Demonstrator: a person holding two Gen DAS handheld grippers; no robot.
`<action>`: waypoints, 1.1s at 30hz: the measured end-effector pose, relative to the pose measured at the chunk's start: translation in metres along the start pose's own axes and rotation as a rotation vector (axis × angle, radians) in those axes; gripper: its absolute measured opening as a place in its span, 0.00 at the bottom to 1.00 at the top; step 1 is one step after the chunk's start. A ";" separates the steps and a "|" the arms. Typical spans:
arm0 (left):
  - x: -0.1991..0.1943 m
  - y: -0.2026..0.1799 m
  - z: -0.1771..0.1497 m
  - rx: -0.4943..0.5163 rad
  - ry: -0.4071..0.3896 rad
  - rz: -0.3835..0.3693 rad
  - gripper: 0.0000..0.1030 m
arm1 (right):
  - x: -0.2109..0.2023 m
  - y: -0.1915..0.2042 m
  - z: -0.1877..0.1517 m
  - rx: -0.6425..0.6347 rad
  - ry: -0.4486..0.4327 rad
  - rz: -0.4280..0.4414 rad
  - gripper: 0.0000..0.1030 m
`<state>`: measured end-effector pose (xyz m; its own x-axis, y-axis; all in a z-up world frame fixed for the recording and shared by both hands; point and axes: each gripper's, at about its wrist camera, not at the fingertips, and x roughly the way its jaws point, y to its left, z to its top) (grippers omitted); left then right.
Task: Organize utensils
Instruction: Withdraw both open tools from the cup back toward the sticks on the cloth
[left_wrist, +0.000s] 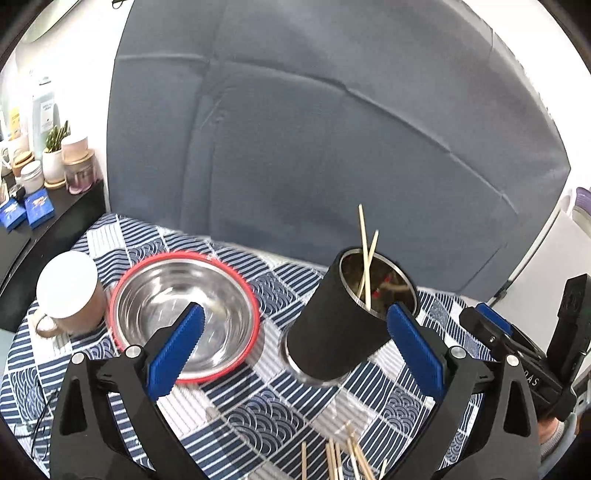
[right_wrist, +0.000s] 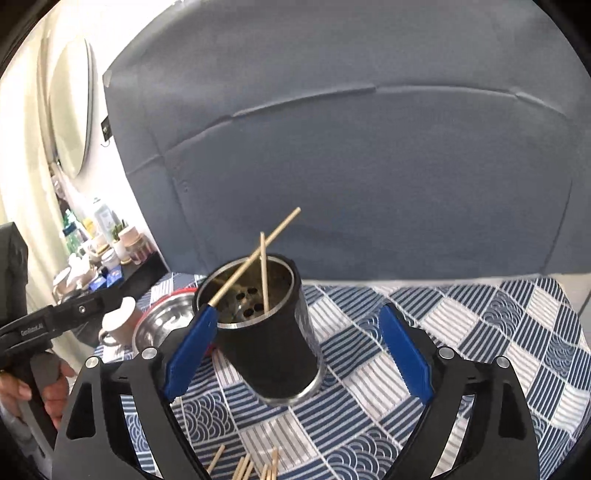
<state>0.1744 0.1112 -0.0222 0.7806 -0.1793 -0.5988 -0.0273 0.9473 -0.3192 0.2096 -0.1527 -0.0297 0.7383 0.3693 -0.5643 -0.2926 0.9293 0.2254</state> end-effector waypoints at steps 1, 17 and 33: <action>0.000 0.000 -0.002 0.000 0.008 0.006 0.94 | -0.001 -0.001 -0.003 0.005 0.007 0.000 0.83; 0.017 0.015 -0.077 -0.020 0.231 0.059 0.94 | 0.000 -0.027 -0.070 0.074 0.234 -0.070 0.84; 0.032 0.015 -0.121 0.004 0.357 0.105 0.94 | 0.003 -0.030 -0.125 0.092 0.378 -0.087 0.84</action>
<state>0.1234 0.0874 -0.1343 0.5064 -0.1621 -0.8469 -0.0924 0.9663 -0.2402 0.1447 -0.1795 -0.1378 0.4777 0.2792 -0.8330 -0.1701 0.9596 0.2241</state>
